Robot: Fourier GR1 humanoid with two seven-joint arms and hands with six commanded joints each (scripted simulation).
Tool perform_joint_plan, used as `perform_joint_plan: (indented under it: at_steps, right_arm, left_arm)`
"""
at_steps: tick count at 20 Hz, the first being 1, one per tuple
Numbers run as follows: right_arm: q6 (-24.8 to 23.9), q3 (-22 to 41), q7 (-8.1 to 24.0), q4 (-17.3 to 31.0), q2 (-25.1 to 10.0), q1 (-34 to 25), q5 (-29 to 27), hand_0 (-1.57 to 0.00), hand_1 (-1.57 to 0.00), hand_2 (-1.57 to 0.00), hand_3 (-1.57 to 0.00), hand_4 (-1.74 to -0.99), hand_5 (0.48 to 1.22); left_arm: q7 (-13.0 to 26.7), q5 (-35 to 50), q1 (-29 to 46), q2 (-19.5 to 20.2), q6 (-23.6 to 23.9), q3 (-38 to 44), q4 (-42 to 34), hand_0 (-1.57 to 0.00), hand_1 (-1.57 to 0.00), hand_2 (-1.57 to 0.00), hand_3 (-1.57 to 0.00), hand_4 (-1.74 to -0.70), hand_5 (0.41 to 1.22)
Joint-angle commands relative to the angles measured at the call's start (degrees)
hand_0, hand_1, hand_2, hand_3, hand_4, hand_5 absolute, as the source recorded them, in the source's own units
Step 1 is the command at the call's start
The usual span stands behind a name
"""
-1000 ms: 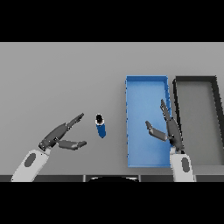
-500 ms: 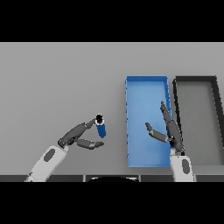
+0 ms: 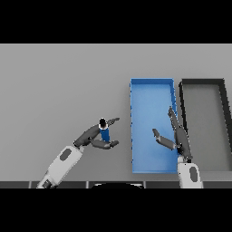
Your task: Pick up the blue pipe and place it into the blue bin.
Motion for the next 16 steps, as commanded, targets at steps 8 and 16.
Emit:
perform_joint_plan:
  at_steps: [8,16]
  right_arm:
    - [-0.07,-0.06,1.63,0.76,-0.06,-1.82,0.07,0.0,0.0,0.0,0.0,-1.26,0.614]
    - [0.39,-0.15,0.78,0.72,-0.77,-1.25,0.26,0.0,0.0,0.0,0.0,-1.249,0.629]
  left_arm:
    - [-3.41,1.45,0.97,-4.16,2.71,0.45,1.15,-1.2,-1.25,-1.29,-1.21,-1.6,1.092]
    - [-5.7,1.31,1.06,-3.65,4.54,-1.05,-6.54,-1.51,-1.52,-1.52,-1.43,-1.71,1.199]
